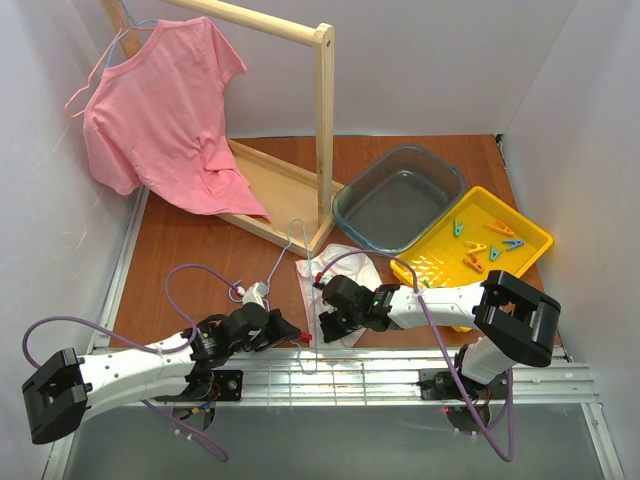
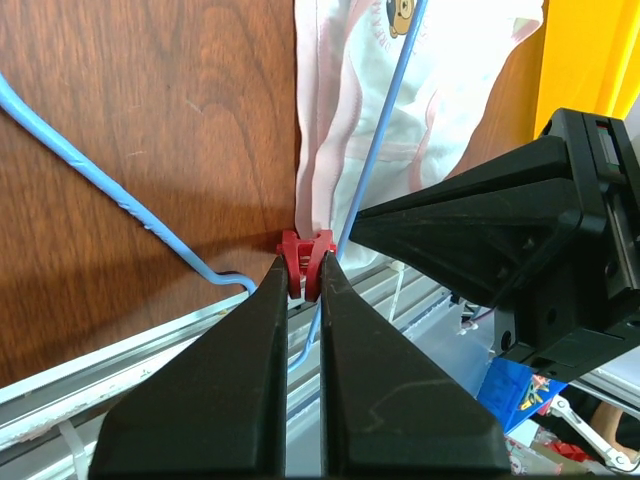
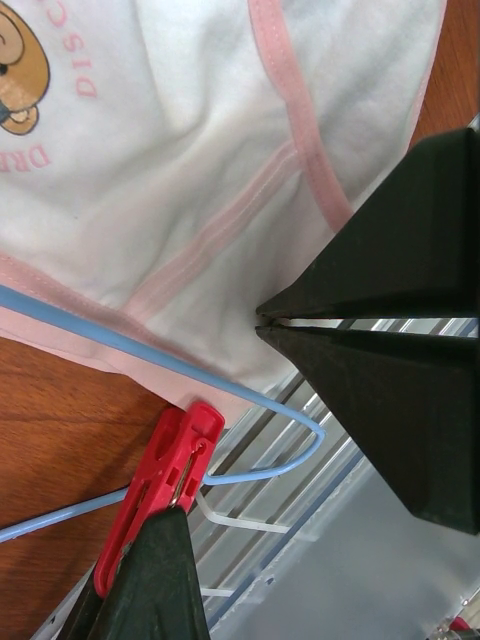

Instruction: Clip the underwear to the hanger

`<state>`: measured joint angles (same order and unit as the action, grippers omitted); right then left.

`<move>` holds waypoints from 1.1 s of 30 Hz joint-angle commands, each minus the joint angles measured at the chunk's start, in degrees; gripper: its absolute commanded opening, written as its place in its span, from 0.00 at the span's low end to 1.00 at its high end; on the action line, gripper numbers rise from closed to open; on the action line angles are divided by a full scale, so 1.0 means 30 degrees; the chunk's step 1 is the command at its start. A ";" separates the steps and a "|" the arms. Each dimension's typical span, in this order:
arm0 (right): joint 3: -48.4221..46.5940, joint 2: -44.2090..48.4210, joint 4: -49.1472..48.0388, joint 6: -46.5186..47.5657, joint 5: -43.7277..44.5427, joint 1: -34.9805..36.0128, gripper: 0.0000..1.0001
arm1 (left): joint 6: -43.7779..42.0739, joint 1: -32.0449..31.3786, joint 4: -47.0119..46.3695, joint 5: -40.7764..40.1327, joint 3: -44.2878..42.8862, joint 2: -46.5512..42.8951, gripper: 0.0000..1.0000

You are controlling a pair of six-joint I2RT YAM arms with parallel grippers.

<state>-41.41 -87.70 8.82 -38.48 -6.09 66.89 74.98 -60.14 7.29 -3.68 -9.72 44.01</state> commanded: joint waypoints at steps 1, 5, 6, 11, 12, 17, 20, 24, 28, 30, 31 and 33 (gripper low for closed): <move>-0.0406 0.0142 -0.0215 -0.0064 0.0184 0.0144 0.01 | 0.0436 -0.0139 -0.0171 -0.0442 0.0308 -0.0111 0.00; -0.0465 -0.0034 -0.0186 -0.0006 0.0066 0.0173 0.01 | 0.0349 -0.0315 -0.1519 -0.0325 0.0455 0.0271 0.00; -0.0465 -0.0063 -0.0157 0.0023 0.0066 0.0231 0.01 | 0.0319 -0.0344 -0.1899 -0.0296 0.0542 0.0301 0.00; -0.0553 -0.0122 -0.0040 0.0111 0.0066 0.0232 0.01 | 0.0436 -0.0461 -0.3395 -0.0032 0.1216 0.0126 0.00; -0.0582 -0.0151 -0.0010 0.0141 0.0066 0.0261 0.01 | 0.0465 -0.0432 -0.3716 0.0026 0.1333 0.0096 0.00; -0.0787 -0.0327 0.0107 0.0316 0.0008 0.0261 0.01 | 0.0553 -0.0491 -0.4011 0.0085 0.1569 0.0270 0.00; -0.0816 -0.0472 0.0107 0.0317 -0.0051 0.0290 0.01 | 0.0524 -0.0491 -0.4274 0.0144 0.1510 0.0447 0.00; -0.0904 -0.0649 0.0136 0.0375 -0.0110 0.0290 0.01 | 0.0378 -0.0549 -0.4832 0.0173 0.1423 0.0652 0.00; -0.0963 -0.0737 0.0136 0.0405 -0.0139 0.0319 0.01 | 0.0261 -0.0637 -0.5153 0.0319 0.1393 0.1091 0.00; -0.0992 -0.0825 0.0136 0.0405 -0.0197 0.0290 0.01 | 0.0202 -0.0666 -0.5301 0.0378 0.1305 0.1441 0.00; -0.0992 -0.0854 0.0136 0.0434 -0.0198 0.0319 0.01 | 0.0115 -0.0666 -0.5359 0.0407 0.1276 0.1560 0.00; -0.0993 -0.0884 0.0136 0.0434 -0.0227 0.0319 0.01 | 0.0056 -0.0725 -0.5418 0.0407 0.1101 0.1882 0.00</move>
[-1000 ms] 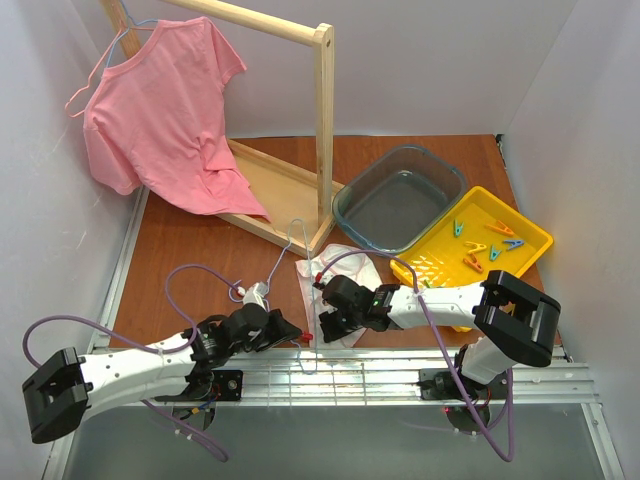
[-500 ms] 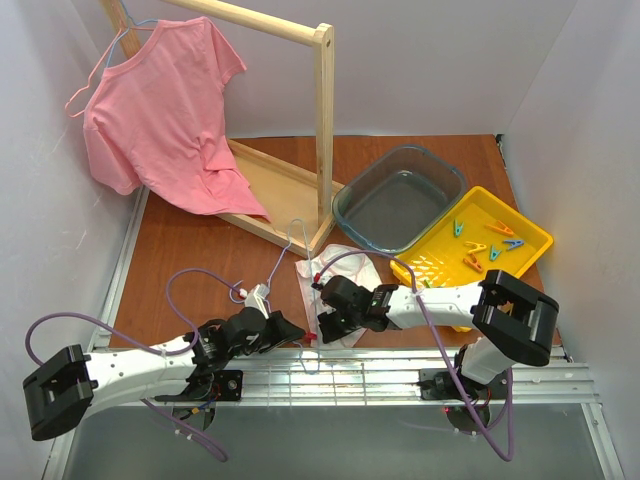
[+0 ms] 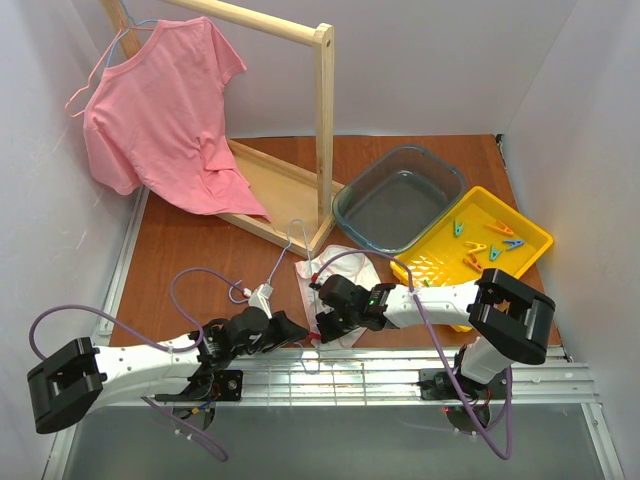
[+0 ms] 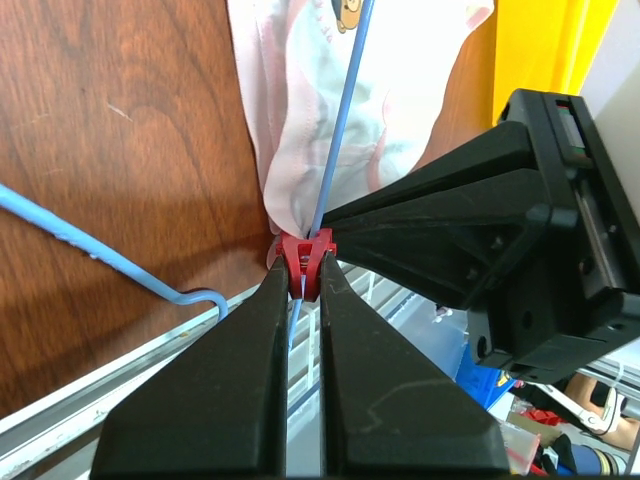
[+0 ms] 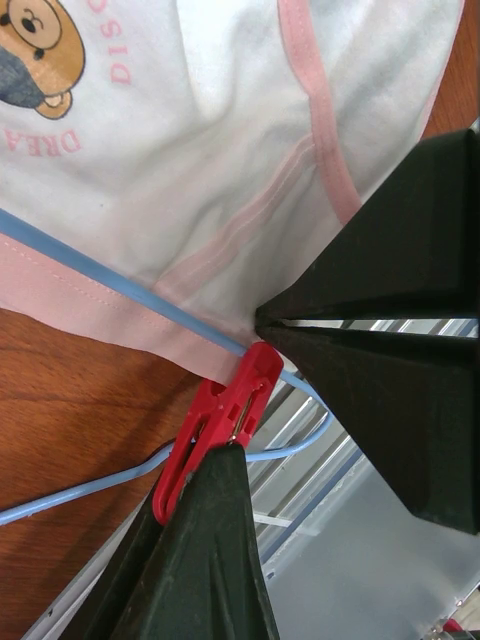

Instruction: Clip the underwear to the hanger

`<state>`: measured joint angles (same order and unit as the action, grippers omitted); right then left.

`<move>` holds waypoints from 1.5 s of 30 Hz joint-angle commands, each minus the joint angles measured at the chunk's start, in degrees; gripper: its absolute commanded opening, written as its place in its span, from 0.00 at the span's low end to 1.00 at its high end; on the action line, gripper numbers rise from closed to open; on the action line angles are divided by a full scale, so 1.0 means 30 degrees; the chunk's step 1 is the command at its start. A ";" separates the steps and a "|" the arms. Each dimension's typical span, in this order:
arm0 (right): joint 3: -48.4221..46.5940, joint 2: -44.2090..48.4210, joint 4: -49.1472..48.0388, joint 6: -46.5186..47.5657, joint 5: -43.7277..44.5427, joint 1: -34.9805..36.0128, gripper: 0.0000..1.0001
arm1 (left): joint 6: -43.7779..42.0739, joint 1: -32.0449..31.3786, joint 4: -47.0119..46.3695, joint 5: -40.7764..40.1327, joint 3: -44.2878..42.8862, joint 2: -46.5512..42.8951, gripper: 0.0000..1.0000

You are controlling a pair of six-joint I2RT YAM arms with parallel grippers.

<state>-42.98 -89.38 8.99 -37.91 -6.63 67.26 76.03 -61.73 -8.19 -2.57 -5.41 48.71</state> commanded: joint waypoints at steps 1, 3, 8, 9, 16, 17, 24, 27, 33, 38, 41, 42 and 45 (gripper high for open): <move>-0.0468 -0.0323 0.0078 0.0244 -0.0045 0.0196 0.01 | -0.0294 -0.0222 -0.0260 0.0036 -0.0393 0.0607 0.00; -0.0438 -0.0293 0.0078 0.0273 -0.0045 0.0196 0.01 | -0.0411 -0.0281 -0.0347 -0.0023 -0.0656 0.0901 0.00; -0.0438 -0.0293 0.0078 0.0245 -0.0015 0.0225 0.01 | -0.0587 -0.0457 -0.0611 -0.0052 -0.0950 0.1547 0.00; -0.0438 -0.0322 0.0078 0.0273 -0.0015 0.0225 0.01 | -0.0587 -0.0457 -0.0669 -0.0052 -0.0951 0.1605 0.00; -0.0556 -0.0381 0.0020 0.0391 -0.0103 0.0225 0.01 | -0.0675 -0.0691 -0.0903 0.0065 -0.1330 0.2454 0.00; -0.0498 -0.0381 -0.0009 0.0420 -0.0161 0.0225 0.01 | -0.0704 -0.0749 -0.0904 0.0094 -0.1419 0.2774 0.00; -0.0438 -0.0235 -0.0039 0.0449 -0.0133 0.0196 0.01 | -0.1026 -0.1013 -0.0875 0.0416 -0.2239 0.4007 0.00; -0.0351 -0.0060 -0.0039 0.0478 -0.0074 0.0225 0.01 | -0.1114 -0.1072 -0.0583 0.0534 -0.2444 0.4154 0.00; -0.0263 0.0146 -0.0010 0.0508 0.0102 0.0196 0.01 | -0.1144 -0.1364 0.0325 0.0388 -0.2796 0.3745 0.00; -0.0263 0.0234 0.0078 0.0567 0.0248 0.0196 0.01 | -0.1056 -0.2125 0.0648 -0.0724 -0.3059 0.3423 0.00; -0.0233 0.0409 0.0253 0.0538 0.0482 0.0196 0.01 | -0.0882 -0.2390 0.1378 -0.1775 -0.3469 0.3130 0.00; -0.0204 0.0468 0.0341 0.0450 0.0599 0.0167 0.02 | -0.0793 -0.2622 0.1932 -0.2129 -0.3615 0.2984 0.00; -0.0350 0.0848 0.1072 0.0333 0.1330 0.0108 0.10 | -0.0092 -0.3180 0.2610 -0.3330 -0.3705 0.2515 0.00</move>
<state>-43.35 -88.33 13.52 -37.12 -7.70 67.75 73.30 -68.75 -2.44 -11.79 -14.20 58.28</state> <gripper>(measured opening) 0.073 0.038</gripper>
